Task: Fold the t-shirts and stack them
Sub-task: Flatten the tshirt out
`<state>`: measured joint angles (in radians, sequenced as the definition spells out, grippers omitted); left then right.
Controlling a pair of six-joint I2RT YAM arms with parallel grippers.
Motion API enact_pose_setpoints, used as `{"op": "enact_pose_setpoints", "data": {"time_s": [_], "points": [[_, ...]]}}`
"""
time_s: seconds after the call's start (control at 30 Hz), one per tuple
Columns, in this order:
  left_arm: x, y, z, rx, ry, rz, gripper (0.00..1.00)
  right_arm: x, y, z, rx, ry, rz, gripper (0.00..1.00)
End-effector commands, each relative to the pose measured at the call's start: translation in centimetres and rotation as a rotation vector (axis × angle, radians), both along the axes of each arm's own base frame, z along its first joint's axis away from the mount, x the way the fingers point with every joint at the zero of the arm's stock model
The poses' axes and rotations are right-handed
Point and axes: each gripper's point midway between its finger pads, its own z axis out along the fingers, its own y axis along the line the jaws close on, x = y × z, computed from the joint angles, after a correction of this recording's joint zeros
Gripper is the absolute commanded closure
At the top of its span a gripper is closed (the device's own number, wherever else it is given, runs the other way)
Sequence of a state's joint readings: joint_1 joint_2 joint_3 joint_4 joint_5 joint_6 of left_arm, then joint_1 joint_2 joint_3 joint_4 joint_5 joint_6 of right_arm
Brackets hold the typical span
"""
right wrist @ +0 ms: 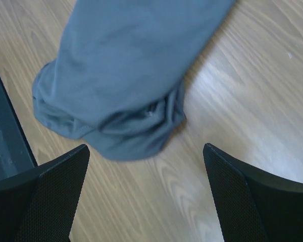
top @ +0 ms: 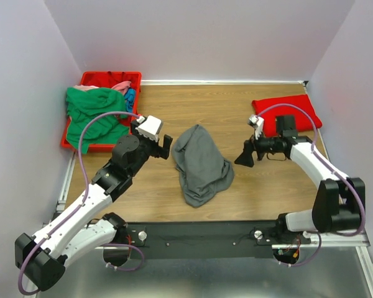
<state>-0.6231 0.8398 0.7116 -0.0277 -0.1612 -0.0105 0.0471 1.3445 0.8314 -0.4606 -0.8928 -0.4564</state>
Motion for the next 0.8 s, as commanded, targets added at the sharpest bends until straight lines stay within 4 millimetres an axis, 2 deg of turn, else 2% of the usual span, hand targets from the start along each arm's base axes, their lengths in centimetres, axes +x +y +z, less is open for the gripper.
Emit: {"op": "enact_pose_setpoints", "data": {"time_s": [0.0,0.17,0.33,0.4,0.57,0.77], "points": [[0.0,-0.7,-0.5,0.002,0.004,-0.035,0.07,0.7,2.3,0.0,-0.052,0.027,0.073,0.00],[0.1,-1.0,-1.0,0.009,0.018,-0.048,0.07,0.6,5.2,-1.4,-0.078,0.088,0.145,0.00],[0.1,-1.5,-1.4,0.013,0.032,-0.076,0.07,0.3,6.9,-3.0,-0.105,0.160,0.168,0.01],[0.1,-1.6,-1.3,0.013,0.032,-0.076,0.07,0.1,7.4,-3.9,-0.127,0.189,0.170,0.05],[0.1,-1.4,-1.2,0.012,0.029,-0.070,0.08,0.7,8.1,-5.1,-0.160,0.237,0.148,0.22],[0.1,-1.5,-1.2,0.011,0.028,-0.072,0.08,0.6,8.2,-6.0,-0.197,0.253,0.137,0.49]]}}
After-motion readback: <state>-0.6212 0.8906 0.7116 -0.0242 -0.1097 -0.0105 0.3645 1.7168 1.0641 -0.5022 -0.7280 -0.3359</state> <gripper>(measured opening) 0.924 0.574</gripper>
